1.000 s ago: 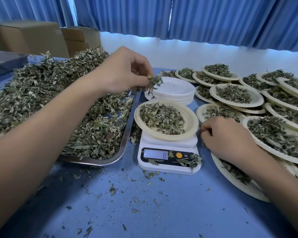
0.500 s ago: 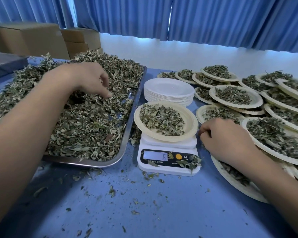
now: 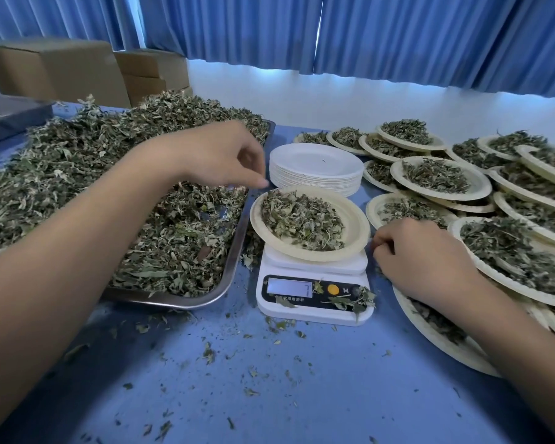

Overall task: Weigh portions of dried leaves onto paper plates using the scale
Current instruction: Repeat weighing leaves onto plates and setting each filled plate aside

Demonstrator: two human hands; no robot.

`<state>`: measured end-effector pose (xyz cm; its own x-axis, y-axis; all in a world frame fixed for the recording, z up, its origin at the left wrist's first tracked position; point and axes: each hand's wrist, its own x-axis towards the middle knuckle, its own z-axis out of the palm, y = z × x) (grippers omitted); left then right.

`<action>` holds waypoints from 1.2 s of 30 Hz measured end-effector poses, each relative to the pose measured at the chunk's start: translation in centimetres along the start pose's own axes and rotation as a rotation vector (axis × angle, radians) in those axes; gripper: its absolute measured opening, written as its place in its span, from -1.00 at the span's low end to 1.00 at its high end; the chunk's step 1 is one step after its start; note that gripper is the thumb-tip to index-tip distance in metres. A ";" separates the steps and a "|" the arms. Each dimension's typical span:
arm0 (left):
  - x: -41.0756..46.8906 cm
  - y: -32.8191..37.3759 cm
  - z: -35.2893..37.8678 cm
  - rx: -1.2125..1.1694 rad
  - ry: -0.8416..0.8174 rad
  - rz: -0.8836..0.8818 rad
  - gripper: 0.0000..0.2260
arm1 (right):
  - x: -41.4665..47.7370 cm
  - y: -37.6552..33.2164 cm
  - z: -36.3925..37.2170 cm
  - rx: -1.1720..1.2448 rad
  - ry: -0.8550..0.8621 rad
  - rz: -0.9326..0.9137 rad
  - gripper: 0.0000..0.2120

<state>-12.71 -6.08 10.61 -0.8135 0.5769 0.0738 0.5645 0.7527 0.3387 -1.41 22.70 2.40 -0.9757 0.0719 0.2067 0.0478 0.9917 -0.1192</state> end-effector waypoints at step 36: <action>5.8 11.2 4.5 -0.497 -0.051 -0.270 -0.74 | 0.9 6.3 -7.9 0.753 -0.038 0.374 -0.89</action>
<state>-10.45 7.11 10.59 -0.9051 0.4086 -0.1174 0.1940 0.6428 0.7410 -0.34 29.82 9.53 -0.9313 0.3641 -0.0066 0.2270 0.5663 -0.7923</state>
